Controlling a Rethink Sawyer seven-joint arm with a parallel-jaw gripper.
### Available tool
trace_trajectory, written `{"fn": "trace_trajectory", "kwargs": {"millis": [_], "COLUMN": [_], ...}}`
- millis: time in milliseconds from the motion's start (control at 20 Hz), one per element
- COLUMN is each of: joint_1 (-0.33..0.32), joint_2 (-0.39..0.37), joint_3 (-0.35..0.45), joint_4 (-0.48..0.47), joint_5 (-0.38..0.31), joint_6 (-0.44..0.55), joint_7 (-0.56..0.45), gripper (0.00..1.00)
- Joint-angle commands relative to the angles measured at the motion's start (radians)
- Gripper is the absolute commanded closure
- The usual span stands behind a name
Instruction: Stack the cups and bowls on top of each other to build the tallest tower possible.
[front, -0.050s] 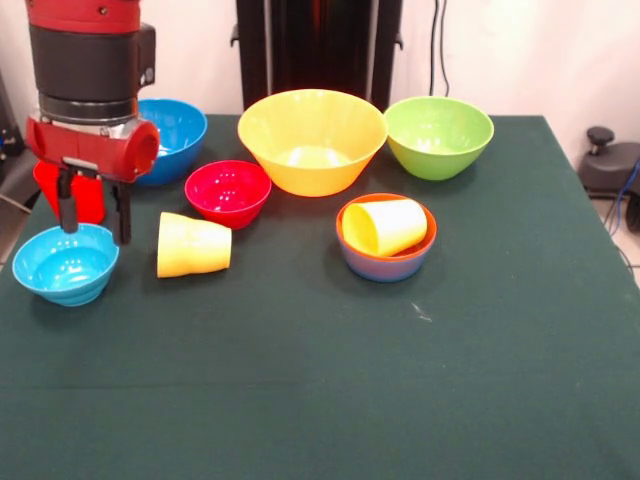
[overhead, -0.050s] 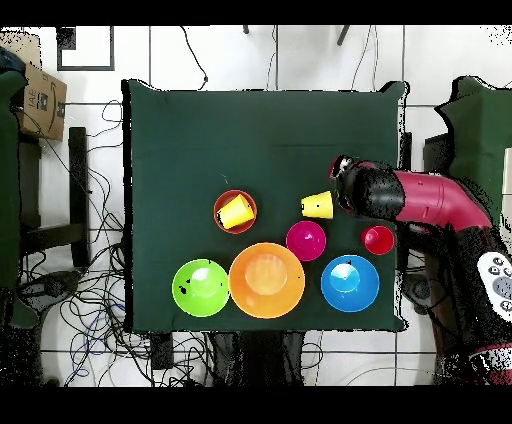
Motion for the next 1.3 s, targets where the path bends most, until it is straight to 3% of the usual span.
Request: {"fn": "trace_trajectory", "kwargs": {"millis": [50, 600, 1300], "joint_1": [-0.021, -0.027, -0.032], "joint_2": [0.060, 0.142, 0.173], "joint_3": [0.058, 0.031, 0.034], "joint_4": [0.048, 0.046, 0.031], "joint_5": [-0.091, -0.185, -0.246], "joint_6": [0.044, -0.059, -0.070], "joint_7": [-0.253, -0.191, -0.155], "gripper": [0.00, 0.00, 0.00]}}
